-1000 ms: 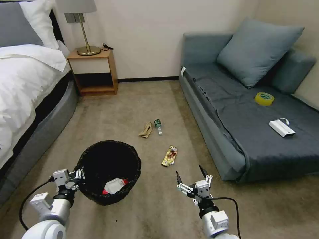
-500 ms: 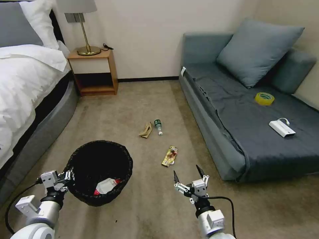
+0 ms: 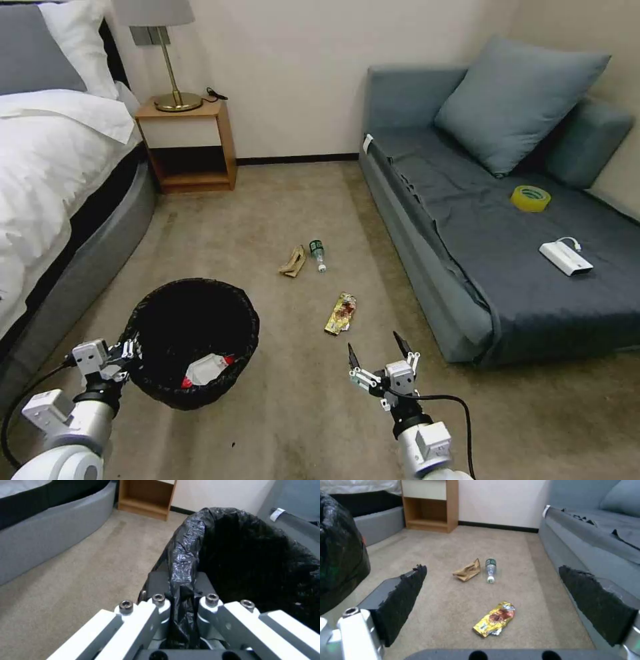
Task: Pick up the trash bin, then pick up the garbage on the floor and place it into the trash bin.
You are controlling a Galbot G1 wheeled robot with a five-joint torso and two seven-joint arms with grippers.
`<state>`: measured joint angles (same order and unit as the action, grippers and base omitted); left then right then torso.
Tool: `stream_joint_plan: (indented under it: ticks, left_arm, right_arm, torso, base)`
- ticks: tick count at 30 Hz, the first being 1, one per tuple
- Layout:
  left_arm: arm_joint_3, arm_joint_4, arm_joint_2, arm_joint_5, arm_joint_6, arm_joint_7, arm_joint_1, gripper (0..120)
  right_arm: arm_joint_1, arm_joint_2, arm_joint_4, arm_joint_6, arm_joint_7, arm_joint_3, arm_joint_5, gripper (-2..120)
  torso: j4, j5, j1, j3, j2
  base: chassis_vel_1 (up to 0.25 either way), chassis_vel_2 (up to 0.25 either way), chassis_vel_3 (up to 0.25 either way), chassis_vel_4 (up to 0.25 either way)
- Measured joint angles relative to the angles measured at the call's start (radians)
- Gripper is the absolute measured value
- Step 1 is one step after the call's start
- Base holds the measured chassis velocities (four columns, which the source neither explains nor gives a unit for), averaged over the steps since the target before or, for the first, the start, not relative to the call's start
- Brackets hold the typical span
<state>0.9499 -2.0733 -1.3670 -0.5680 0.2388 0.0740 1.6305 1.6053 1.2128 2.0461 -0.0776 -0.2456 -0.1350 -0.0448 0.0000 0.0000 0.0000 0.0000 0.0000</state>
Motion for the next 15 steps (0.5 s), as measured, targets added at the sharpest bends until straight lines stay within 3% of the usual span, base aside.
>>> stream_joint_plan:
  ticks: [15]
  left_arm:
    - [0.015, 0.013, 0.009, -0.011, 0.003, 0.0, -0.016, 5]
  right_arm:
    - [-0.011, -0.007, -0.005, 0.016, 0.015, 0.009, -0.009, 100]
  torso:
    - [0.0, 0.0, 0.0, 0.0, 0.0]
  base:
    - [0.0, 0.0, 0.0, 0.0]
